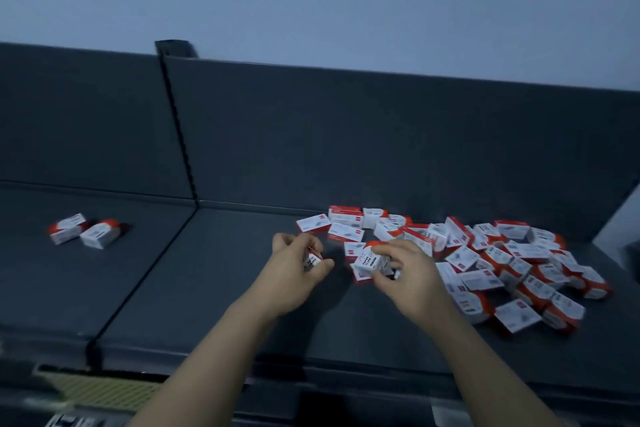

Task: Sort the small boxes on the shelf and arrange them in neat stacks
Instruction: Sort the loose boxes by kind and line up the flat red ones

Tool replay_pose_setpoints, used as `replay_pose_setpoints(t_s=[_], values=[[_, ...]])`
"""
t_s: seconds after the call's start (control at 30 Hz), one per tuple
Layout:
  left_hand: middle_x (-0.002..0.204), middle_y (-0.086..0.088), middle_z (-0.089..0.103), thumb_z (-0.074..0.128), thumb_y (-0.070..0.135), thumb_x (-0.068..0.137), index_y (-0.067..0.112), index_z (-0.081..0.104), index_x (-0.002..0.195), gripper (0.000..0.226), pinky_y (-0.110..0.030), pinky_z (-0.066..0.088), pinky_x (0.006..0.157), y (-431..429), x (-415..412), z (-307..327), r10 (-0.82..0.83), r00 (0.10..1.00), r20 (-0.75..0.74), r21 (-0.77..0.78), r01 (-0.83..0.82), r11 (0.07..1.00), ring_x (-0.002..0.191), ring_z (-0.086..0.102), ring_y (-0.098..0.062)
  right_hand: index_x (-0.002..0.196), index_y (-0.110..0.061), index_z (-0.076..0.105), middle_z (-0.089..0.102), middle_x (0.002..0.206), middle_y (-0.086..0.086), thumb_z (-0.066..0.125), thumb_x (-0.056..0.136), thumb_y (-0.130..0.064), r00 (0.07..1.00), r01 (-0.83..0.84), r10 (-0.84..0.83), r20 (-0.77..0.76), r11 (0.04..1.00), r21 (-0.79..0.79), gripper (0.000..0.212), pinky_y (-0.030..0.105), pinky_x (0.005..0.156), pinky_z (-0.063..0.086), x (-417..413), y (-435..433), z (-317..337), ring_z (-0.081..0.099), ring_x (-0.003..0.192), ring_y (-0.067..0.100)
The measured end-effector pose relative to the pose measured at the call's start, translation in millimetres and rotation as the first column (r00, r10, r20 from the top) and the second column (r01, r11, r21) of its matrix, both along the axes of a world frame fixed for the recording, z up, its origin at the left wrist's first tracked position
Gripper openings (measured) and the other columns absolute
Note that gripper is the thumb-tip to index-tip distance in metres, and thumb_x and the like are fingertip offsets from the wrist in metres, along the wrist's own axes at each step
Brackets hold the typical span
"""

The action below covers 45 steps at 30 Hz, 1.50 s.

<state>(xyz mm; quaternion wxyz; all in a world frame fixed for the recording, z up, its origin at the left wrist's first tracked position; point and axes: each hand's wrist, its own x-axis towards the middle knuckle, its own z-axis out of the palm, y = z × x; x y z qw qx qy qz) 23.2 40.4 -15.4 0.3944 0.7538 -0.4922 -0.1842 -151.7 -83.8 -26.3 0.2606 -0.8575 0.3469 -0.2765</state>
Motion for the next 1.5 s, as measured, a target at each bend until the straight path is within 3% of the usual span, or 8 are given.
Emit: replay_pose_setpoints(t_s=[0.23, 0.37, 0.43, 0.53, 0.7, 1.1, 1.3, 1.5], values=[[0.114, 0.002, 0.037, 0.061, 0.015, 0.086, 0.028, 0.054, 0.111, 0.029, 0.003, 0.036, 0.065, 94, 86, 2, 0.133, 0.99, 0.046, 0.035, -0.135, 0.99, 0.085, 0.052, -0.002, 0.115, -0.022, 0.067, 0.054, 0.119, -0.012, 0.07, 0.081, -0.014, 0.992, -0.128, 0.128, -0.002, 0.991, 0.043, 0.035, 0.029, 0.097, 0.048, 105, 66, 1, 0.057, 0.107, 0.007], [0.12, 0.002, 0.046, 0.055, 0.027, 0.092, 0.028, 0.047, 0.13, 0.039, -0.018, 0.04, 0.085, 149, 140, 6, 0.223, 0.963, 0.153, 0.045, -0.232, 0.972, 0.102, 0.053, -0.013, 0.111, -0.021, 0.069, 0.052, 0.112, -0.016, 0.072, 0.079, -0.011, 0.983, -0.184, 0.182, 0.04, 0.981, 0.066, 0.035, 0.027, 0.094, 0.049, 165, 111, -2, 0.058, 0.102, 0.006], [0.113, 0.0, 0.056, 0.05, 0.027, 0.094, 0.027, 0.047, 0.127, 0.033, -0.029, 0.044, 0.081, 174, 166, 7, 0.262, 0.943, 0.205, 0.051, -0.278, 0.959, 0.1, 0.055, -0.019, 0.112, -0.021, 0.069, 0.051, 0.111, -0.018, 0.071, 0.079, -0.012, 0.978, -0.206, 0.203, 0.041, 0.976, 0.076, 0.034, 0.026, 0.094, 0.049, 192, 133, -5, 0.058, 0.101, 0.006], [0.094, -0.003, 0.057, 0.043, 0.026, 0.097, 0.022, 0.046, 0.122, 0.026, -0.03, 0.035, 0.064, 206, 199, 5, 0.324, 0.908, 0.265, 0.071, -0.354, 0.933, 0.082, 0.051, -0.022, 0.114, -0.022, 0.068, 0.05, 0.11, -0.019, 0.07, 0.08, -0.013, 0.971, -0.238, 0.236, 0.035, 0.966, 0.103, 0.034, 0.025, 0.092, 0.05, 228, 163, -9, 0.057, 0.1, 0.005], [0.11, -0.005, 0.05, 0.04, 0.015, 0.097, 0.021, 0.053, 0.119, 0.026, -0.025, 0.035, 0.075, 238, 245, -5, 0.389, 0.902, 0.185, 0.036, -0.402, 0.915, 0.094, 0.051, -0.019, 0.116, -0.023, 0.067, 0.05, 0.112, -0.016, 0.069, 0.08, -0.012, 0.96, -0.279, 0.281, -0.006, 0.952, 0.124, 0.037, 0.025, 0.094, 0.049, 276, 195, -15, 0.057, 0.101, 0.005], [0.109, 0.001, 0.04, 0.061, 0.027, 0.089, 0.025, 0.049, 0.117, 0.031, -0.019, 0.036, 0.072, 246, 316, -23, 0.46, 0.881, 0.108, 0.173, -0.473, 0.864, 0.077, 0.047, -0.004, 0.11, -0.027, 0.067, 0.056, 0.11, -0.015, 0.069, 0.077, -0.015, 0.92, -0.375, 0.387, -0.058, 0.914, 0.155, 0.035, 0.025, 0.09, 0.05, 369, 200, -36, 0.057, 0.096, 0.002], [0.102, 0.002, 0.054, 0.064, 0.043, 0.085, 0.024, 0.045, 0.106, 0.034, -0.029, 0.043, 0.073, 237, 337, -38, 0.507, 0.851, 0.139, 0.225, -0.526, 0.82, 0.091, 0.052, -0.016, 0.103, -0.031, 0.06, 0.051, 0.106, -0.017, 0.069, 0.077, -0.023, 0.921, -0.367, 0.381, -0.08, 0.918, 0.15, 0.029, 0.014, 0.077, 0.046, 392, 196, -46, 0.054, 0.09, -0.001], [0.12, -0.002, 0.04, 0.059, 0.045, 0.088, 0.026, 0.044, 0.13, 0.048, -0.033, 0.041, 0.095, 233, 356, -47, 0.476, 0.861, 0.18, 0.268, -0.508, 0.818, 0.11, 0.045, -0.022, 0.1, -0.031, 0.055, 0.048, 0.108, -0.016, 0.068, 0.077, -0.025, 0.917, -0.362, 0.377, -0.132, 0.924, 0.124, 0.027, 0.015, 0.074, 0.044, 407, 197, -55, 0.052, 0.092, 0.002]])
